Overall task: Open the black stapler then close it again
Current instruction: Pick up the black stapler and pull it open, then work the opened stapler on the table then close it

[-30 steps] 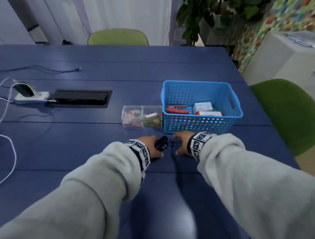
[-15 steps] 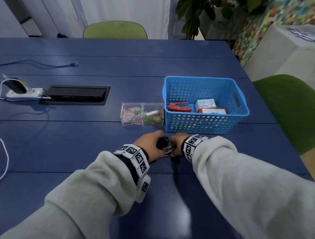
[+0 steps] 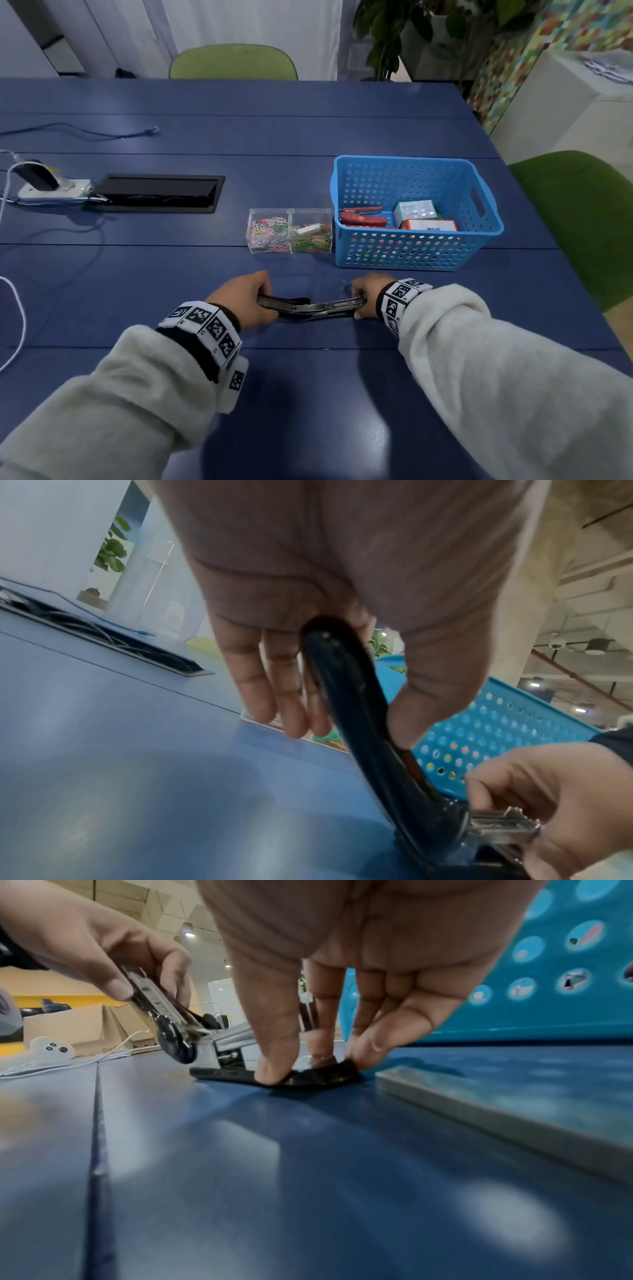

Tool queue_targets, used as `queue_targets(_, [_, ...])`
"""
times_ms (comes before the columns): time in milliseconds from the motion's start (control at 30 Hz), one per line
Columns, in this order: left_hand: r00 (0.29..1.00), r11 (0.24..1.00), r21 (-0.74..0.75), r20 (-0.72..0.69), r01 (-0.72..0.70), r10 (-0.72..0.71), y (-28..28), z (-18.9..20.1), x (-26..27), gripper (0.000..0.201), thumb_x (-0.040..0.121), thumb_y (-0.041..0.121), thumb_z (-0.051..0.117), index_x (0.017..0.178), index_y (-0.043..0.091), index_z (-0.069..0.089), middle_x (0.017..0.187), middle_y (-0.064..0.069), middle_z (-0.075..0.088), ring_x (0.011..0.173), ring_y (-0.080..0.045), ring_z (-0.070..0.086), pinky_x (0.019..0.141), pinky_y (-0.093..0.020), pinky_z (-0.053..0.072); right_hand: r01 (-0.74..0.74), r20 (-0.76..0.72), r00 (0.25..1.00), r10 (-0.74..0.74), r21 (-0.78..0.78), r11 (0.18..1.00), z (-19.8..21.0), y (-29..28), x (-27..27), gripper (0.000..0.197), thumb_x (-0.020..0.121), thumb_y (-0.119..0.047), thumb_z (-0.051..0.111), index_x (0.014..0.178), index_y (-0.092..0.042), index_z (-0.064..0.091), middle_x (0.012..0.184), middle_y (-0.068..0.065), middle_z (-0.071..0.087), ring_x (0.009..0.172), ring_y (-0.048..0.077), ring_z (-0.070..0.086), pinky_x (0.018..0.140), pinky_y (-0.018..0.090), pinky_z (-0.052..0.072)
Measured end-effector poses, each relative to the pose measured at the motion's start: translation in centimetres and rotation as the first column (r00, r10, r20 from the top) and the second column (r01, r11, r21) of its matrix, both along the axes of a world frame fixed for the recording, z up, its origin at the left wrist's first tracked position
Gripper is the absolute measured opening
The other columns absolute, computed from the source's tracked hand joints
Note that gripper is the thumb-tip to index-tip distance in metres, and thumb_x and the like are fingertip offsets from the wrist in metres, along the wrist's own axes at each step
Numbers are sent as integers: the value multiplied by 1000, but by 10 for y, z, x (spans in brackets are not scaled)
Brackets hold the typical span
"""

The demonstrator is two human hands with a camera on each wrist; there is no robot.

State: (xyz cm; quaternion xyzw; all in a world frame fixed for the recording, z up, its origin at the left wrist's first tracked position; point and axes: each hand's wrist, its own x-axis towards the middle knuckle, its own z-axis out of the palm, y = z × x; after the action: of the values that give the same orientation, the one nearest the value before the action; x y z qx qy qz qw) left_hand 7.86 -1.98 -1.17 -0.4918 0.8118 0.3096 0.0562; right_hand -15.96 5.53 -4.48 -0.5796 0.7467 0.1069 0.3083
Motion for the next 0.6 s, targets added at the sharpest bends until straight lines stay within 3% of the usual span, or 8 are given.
queue_targets(133, [981,996,11,172,87,-87,2,-4,-11,26,73,26,65,78,22,40,76,1,54,76,-24,52,64,-32,41,-1,3,1000,1,-12,1000,-1,1,0,40,74,-32,73,107,-15,58,101,6,52,106,29,57,88,31,46])
queue_targets(233, [905,966,-74,374,248,-204,9,-5,-22,24,76,33,60,93,24,45,99,-2,60,99,-26,54,80,-36,41,-9,-1,1000,9,-33,999,-2,1,1,40,75,-32,73,107,-15,58,96,3,47,107,29,56,88,30,45])
queue_targets(300, [849,938,-96,464,333,-253,12,-6,-29,35,79,34,57,111,27,49,113,-1,61,110,-26,53,89,-39,40,-8,1,1000,8,-37,999,-1,2,1,40,75,-31,73,108,-15,57,95,2,44,107,28,55,88,30,44])
queue_targets(367, [818,908,-92,478,408,-319,15,-9,-36,44,83,32,55,125,32,44,120,-2,60,113,-26,55,93,-40,40,-3,6,1000,4,-35,999,-1,2,1,40,75,-31,73,108,-15,57,96,2,43,107,28,55,87,30,44])
queue_targets(466, [805,879,-33,420,476,-420,17,-11,-47,57,87,32,56,137,41,30,124,-3,57,113,-28,57,90,-41,47,7,3,1000,-7,-45,999,-1,3,2,39,75,-31,73,108,-15,57,95,2,43,96,26,53,86,29,44])
queue_targets(533, [802,872,7,387,490,-455,18,-9,-54,65,88,34,57,140,49,20,126,-3,54,115,-29,56,88,-40,49,19,10,1000,-19,-53,998,-1,4,1,39,75,-31,73,108,-16,57,95,1,43,89,23,49,86,29,44])
queue_targets(600, [792,864,18,390,504,-470,18,-8,-58,64,89,33,56,140,51,21,126,-4,52,115,-29,55,88,-40,49,23,17,1000,-22,-55,998,-1,7,0,38,76,-31,72,109,-18,58,96,1,44,92,23,52,85,28,43])
